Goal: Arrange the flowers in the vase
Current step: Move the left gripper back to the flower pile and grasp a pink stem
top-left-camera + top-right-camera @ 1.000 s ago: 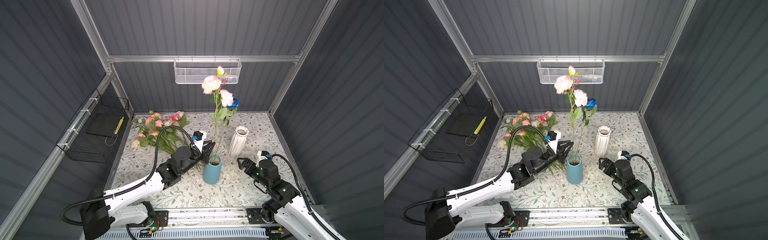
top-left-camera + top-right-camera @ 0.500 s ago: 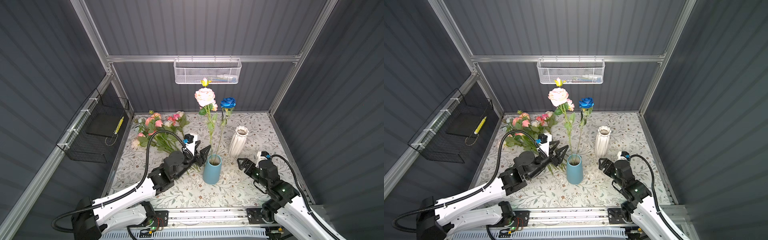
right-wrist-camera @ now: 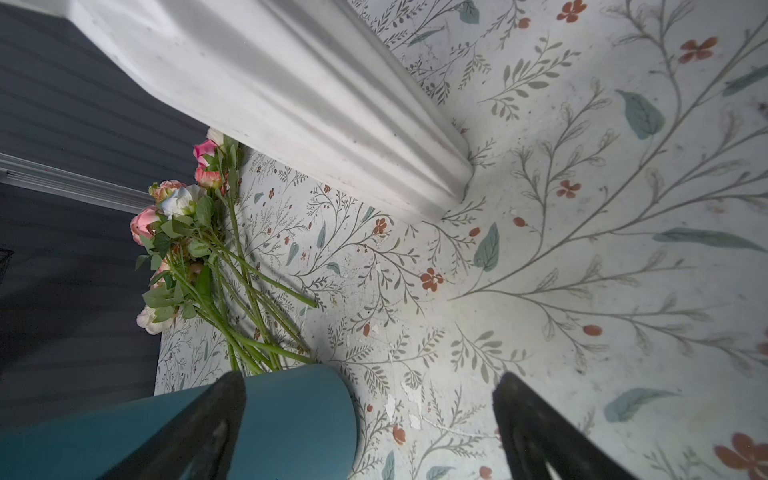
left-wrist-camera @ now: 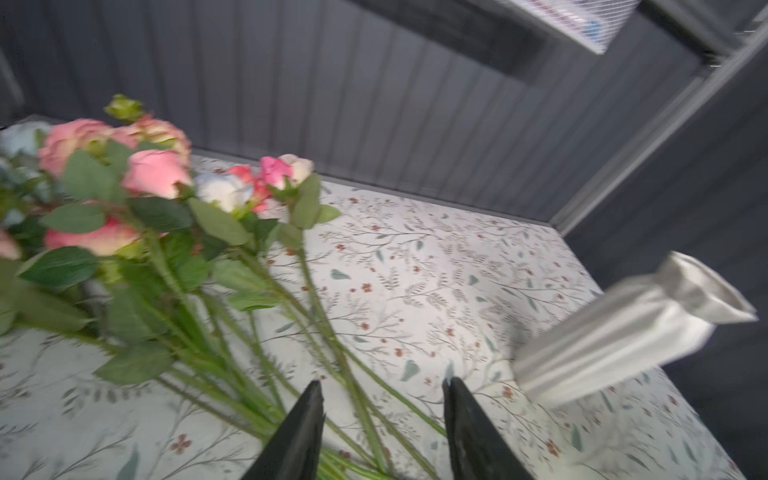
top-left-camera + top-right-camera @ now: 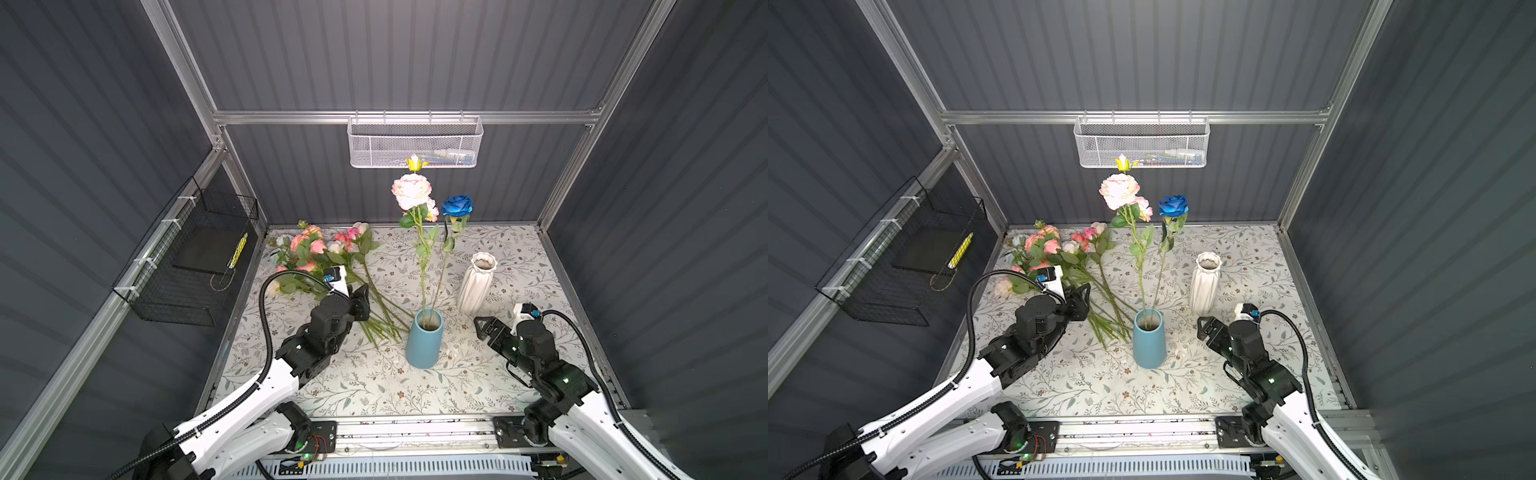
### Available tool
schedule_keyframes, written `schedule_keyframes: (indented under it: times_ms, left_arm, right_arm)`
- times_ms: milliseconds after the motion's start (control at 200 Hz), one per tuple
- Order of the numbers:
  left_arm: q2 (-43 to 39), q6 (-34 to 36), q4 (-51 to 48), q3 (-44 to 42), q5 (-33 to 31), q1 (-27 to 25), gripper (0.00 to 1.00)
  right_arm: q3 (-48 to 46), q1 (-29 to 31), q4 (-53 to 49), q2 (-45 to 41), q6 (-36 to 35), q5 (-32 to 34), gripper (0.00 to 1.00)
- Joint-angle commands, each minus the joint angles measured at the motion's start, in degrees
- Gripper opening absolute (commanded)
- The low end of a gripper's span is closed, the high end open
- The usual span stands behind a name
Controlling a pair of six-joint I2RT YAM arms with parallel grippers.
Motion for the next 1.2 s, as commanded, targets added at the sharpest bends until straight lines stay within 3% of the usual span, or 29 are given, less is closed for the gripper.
schedule_keyframes:
  times_ms: [0, 185, 490, 825, 1196]
  left_arm:
    - [4.41, -3.99, -6.11, 3.16, 4.01, 3.31, 0.48]
    - [12.75, -7.79, -8.12, 7.31, 11.43, 14.2, 0.37]
    - [30.25, -10.51, -4.75, 13.87, 17.72, 25.93, 0.37]
    - [41.36, -10.92, -0.72, 19.81, 19.38, 29.28, 0.35]
    - [44.6, -10.03, -0.21, 20.27, 18.51, 29.43, 0.33]
  right_arm:
    - [-0.82, -0.25, 0.7, -0.22, 0.01, -0.23, 0.95]
    - [-0.91, -0.38, -0.5, -1.75, -0.21, 0.32, 0.95]
    - [-0.74, -0.42, -1.2, -2.31, -0.45, 0.36, 0.95]
    - [-0.3, -0.6, -3.0, -3.49, -1.39, 1.21, 0.95]
    - [0.23, -0.86, -2.83, -2.76, -1.97, 1.26, 0.95]
